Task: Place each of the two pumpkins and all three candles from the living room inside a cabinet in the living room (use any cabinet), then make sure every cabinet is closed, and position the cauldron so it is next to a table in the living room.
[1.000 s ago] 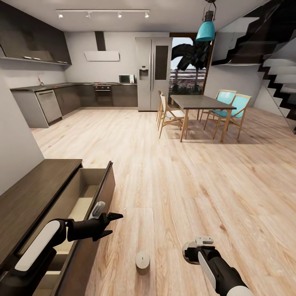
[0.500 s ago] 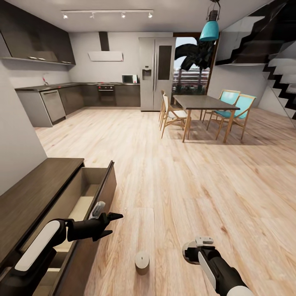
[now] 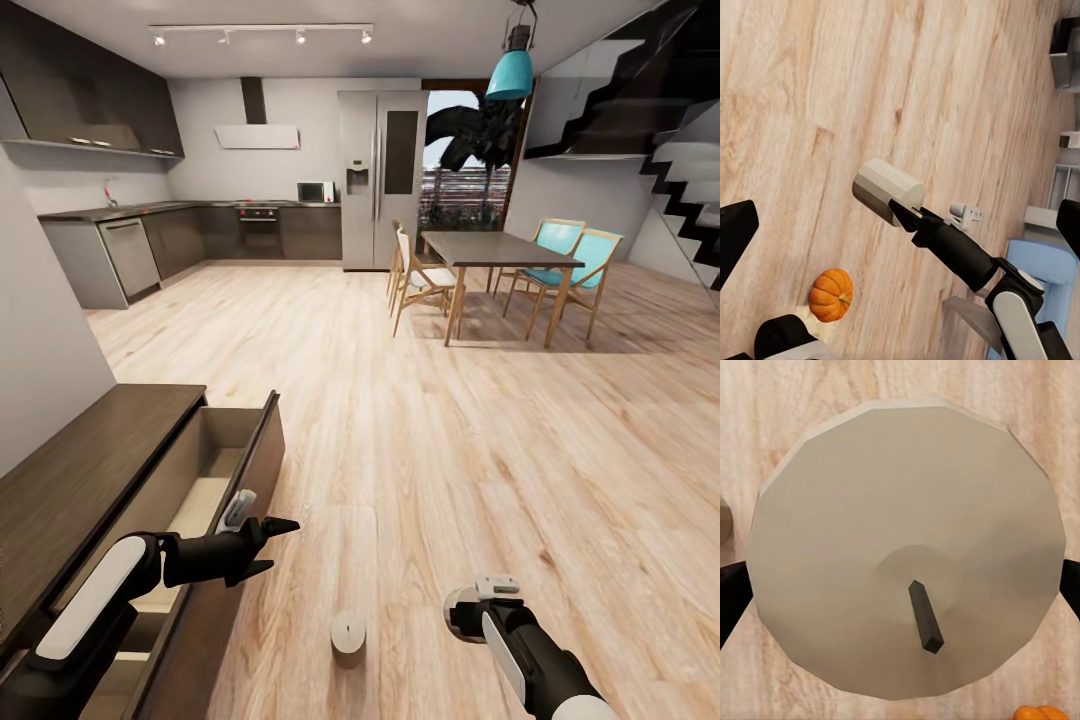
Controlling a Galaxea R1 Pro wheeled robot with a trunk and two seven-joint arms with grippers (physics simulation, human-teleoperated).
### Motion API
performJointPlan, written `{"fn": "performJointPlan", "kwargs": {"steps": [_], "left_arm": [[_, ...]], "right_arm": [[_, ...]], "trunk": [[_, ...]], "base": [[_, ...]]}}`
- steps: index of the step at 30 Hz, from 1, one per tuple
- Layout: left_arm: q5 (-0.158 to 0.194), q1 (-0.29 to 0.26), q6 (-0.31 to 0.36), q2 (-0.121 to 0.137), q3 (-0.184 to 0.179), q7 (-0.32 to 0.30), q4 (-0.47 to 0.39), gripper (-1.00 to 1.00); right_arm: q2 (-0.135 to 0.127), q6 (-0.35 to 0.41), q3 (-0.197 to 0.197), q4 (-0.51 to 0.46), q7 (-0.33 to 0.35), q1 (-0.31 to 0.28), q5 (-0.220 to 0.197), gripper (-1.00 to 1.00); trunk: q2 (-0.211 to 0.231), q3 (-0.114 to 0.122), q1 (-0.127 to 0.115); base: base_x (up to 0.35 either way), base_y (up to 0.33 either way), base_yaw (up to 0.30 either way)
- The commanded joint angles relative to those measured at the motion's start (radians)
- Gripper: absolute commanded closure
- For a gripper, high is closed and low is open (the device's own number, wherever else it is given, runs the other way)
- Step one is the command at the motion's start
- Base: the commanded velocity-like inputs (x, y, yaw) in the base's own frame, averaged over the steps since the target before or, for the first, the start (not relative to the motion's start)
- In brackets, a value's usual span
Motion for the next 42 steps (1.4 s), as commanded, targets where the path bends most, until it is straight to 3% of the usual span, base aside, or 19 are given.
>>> {"fn": "performJointPlan", "kwargs": {"steps": [1, 42], "left_arm": [[0.011, -0.001, -0.001, 0.001, -0.001, 0.010, -0.001, -1.00], [0.010, -0.001, -0.001, 0.001, 0.000, 0.011, -0.002, -1.00]], "right_arm": [[0.000, 0.004, 0.004, -0.001, -0.008, 0.000, -0.009, 1.00], [-0.003, 0.003, -0.001, 0.000, -0.008, 0.000, -0.010, 1.00]], "trunk": [[0.000, -0.001, 0.000], [0.000, -0.001, 0.000]], "base": [[0.000, 0.004, 0.000], [0.030, 0.003, 0.000]]}}
